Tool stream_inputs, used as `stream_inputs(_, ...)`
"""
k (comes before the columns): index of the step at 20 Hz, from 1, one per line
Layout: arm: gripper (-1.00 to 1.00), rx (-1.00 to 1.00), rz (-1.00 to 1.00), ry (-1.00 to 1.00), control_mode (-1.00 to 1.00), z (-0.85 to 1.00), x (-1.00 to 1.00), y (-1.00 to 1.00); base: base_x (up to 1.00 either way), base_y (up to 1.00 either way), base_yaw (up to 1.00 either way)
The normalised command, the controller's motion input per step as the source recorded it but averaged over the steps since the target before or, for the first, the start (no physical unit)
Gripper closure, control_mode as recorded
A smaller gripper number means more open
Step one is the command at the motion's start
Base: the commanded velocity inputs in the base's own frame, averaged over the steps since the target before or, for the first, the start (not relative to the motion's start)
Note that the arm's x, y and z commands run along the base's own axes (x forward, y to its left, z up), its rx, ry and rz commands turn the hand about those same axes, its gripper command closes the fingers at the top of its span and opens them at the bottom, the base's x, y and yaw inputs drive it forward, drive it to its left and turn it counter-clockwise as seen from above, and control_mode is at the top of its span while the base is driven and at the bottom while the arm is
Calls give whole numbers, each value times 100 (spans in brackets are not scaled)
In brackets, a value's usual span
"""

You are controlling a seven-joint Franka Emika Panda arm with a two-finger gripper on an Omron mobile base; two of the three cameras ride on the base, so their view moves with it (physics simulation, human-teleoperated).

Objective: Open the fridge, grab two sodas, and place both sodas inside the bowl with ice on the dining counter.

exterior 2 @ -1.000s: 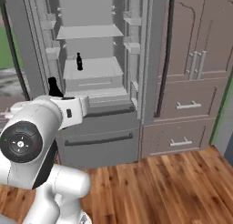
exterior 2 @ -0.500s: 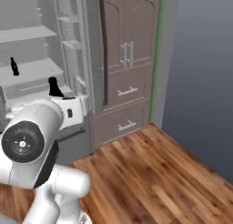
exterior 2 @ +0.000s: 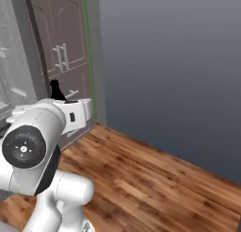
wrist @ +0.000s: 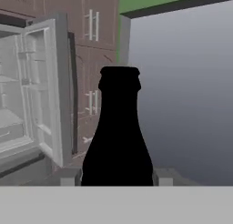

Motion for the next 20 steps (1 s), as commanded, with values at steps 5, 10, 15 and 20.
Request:
stream_inputs(5,100,0,0,0,100,0,0,0,-35,1,-69)
stream_inputs(10,100,0,0,0,100,0,0,0,-48,4,-63)
stream_inputs(15,100,0,0,0,100,0,0,0,-51,0,-59)
stream_inputs(20,100,0,0,0,100,0,0,0,-32,-15,-59)
